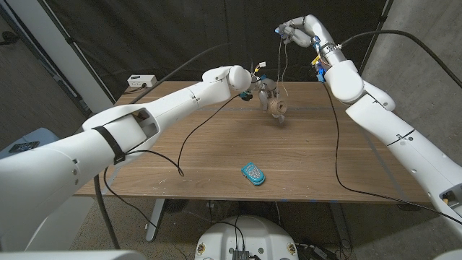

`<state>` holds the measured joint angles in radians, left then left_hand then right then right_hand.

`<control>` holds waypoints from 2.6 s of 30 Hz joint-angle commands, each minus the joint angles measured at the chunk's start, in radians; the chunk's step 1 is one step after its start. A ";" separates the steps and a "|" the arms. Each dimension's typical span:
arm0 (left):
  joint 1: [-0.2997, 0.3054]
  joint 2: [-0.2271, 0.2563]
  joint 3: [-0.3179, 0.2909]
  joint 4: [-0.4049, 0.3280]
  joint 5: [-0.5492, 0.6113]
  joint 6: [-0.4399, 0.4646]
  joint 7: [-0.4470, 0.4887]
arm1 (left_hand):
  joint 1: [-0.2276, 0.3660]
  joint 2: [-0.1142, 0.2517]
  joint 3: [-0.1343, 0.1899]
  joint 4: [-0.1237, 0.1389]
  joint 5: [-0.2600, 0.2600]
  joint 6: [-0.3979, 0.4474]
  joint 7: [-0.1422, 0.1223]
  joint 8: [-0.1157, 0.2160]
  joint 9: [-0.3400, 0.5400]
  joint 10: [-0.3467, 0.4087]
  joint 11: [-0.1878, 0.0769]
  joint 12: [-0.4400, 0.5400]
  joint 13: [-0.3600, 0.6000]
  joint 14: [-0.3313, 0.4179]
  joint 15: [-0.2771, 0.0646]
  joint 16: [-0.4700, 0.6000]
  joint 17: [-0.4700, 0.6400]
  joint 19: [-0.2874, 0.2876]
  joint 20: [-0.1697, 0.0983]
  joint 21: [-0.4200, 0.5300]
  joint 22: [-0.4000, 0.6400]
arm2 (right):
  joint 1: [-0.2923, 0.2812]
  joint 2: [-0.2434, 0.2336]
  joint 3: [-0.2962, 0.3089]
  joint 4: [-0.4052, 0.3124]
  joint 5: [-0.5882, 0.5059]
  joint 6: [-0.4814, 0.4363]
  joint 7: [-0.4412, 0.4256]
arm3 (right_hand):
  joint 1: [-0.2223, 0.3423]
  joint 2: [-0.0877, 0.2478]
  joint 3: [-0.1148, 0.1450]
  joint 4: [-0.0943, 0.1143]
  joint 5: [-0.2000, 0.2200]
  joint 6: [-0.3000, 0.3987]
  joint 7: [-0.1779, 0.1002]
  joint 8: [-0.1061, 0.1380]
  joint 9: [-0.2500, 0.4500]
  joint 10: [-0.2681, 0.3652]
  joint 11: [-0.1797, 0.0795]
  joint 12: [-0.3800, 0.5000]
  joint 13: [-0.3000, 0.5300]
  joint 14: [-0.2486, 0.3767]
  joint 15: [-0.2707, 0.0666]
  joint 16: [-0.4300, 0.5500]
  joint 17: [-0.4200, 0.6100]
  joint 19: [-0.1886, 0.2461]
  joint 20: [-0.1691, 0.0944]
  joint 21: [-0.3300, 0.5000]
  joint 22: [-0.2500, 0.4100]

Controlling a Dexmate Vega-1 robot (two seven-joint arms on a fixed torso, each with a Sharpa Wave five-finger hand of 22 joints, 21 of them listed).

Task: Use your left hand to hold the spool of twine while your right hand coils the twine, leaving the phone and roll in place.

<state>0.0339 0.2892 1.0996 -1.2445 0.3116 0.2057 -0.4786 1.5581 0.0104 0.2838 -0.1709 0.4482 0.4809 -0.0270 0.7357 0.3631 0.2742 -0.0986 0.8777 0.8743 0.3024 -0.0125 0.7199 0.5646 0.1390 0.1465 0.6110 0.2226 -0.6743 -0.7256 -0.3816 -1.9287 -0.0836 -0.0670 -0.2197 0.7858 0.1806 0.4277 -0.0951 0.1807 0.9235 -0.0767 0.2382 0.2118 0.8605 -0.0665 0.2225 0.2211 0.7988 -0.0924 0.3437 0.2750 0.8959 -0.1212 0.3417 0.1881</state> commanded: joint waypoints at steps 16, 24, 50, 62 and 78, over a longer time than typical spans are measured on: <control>0.041 0.045 -0.026 -0.109 -0.002 -0.002 -0.026 | -0.038 0.113 0.008 0.008 0.008 0.104 0.080 0.025 0.044 0.113 0.077 0.007 0.011 0.044 -0.003 0.280 0.033 -0.006 0.000 0.009 0.002 | 0.023 -0.018 0.001 0.037 -0.022 -0.042 -0.018 | 0.017 0.000 0.003 -0.004 0.000 0.008 0.001 -0.005 0.002 0.006 -0.004 -0.006 0.004 0.008 -0.112 -0.007 0.004 -0.004 -0.026 0.008 0.004; 0.061 0.087 -0.044 -0.186 0.003 0.001 -0.035 | -0.037 0.113 0.008 0.008 0.008 0.107 0.078 0.026 0.043 0.116 0.078 0.006 0.008 0.045 -0.003 0.279 0.031 -0.006 0.000 0.011 0.001 | 0.026 -0.026 0.003 0.053 -0.026 -0.062 -0.024 | 0.018 0.000 0.003 -0.004 0.000 0.010 0.001 -0.006 0.002 0.005 -0.004 -0.007 0.004 0.009 -0.113 -0.008 0.004 -0.005 -0.026 0.009 0.004; 0.099 0.147 -0.101 -0.268 -0.022 -0.062 -0.066 | -0.033 0.113 0.011 0.008 0.009 0.109 0.076 0.028 0.042 0.115 0.073 0.007 0.010 0.046 -0.006 0.278 0.030 -0.009 -0.003 0.018 -0.002 | 0.070 -0.023 -0.033 0.126 -0.057 -0.125 -0.050 | 0.016 -0.001 0.001 -0.003 0.000 0.007 0.000 -0.010 0.003 0.001 -0.002 -0.010 0.004 0.006 -0.110 -0.013 0.006 -0.012 -0.027 0.011 0.004; 0.115 0.172 -0.128 -0.299 -0.035 -0.077 -0.075 | -0.031 0.115 0.012 0.008 0.009 0.109 0.076 0.029 0.042 0.117 0.072 0.009 0.011 0.046 -0.009 0.280 0.031 -0.009 -0.006 0.022 -0.003 | 0.092 -0.015 -0.052 0.170 -0.060 -0.142 -0.056 | 0.016 -0.001 -0.001 -0.002 0.000 0.009 -0.001 -0.010 0.003 0.000 -0.007 -0.011 0.005 0.005 -0.110 -0.014 0.008 -0.013 -0.027 0.013 0.003; 0.111 0.188 -0.145 -0.299 -0.044 -0.100 -0.098 | -0.028 0.114 0.013 0.008 0.010 0.110 0.074 0.030 0.041 0.118 0.075 0.008 0.011 0.046 -0.008 0.281 0.030 -0.011 -0.007 0.026 -0.004 | 0.133 -0.003 -0.084 0.225 -0.076 -0.174 -0.061 | 0.017 0.000 -0.001 -0.002 0.001 0.007 -0.002 -0.012 0.004 0.000 -0.004 -0.011 0.005 0.003 -0.110 -0.017 0.010 -0.016 -0.027 0.015 0.003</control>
<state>0.1463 0.4666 0.9667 -1.5426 0.2769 0.1264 -0.5572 1.5580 0.0104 0.2838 -0.1709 0.4517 0.4844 -0.0305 0.7356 0.3631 0.2775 -0.1018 0.8777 0.8742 0.3025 -0.0125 0.7199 0.5646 0.1338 0.1410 0.6343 0.2182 -0.5728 -0.7381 -0.4398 -1.7497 -0.1495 -0.2207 -0.2744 0.7950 0.1793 0.4277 -0.0951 0.1806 0.9234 -0.0767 0.2323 0.2114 0.8566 -0.0700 0.2106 0.2209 0.7986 -0.0923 0.3322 0.2811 0.8814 -0.1144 0.3515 0.1881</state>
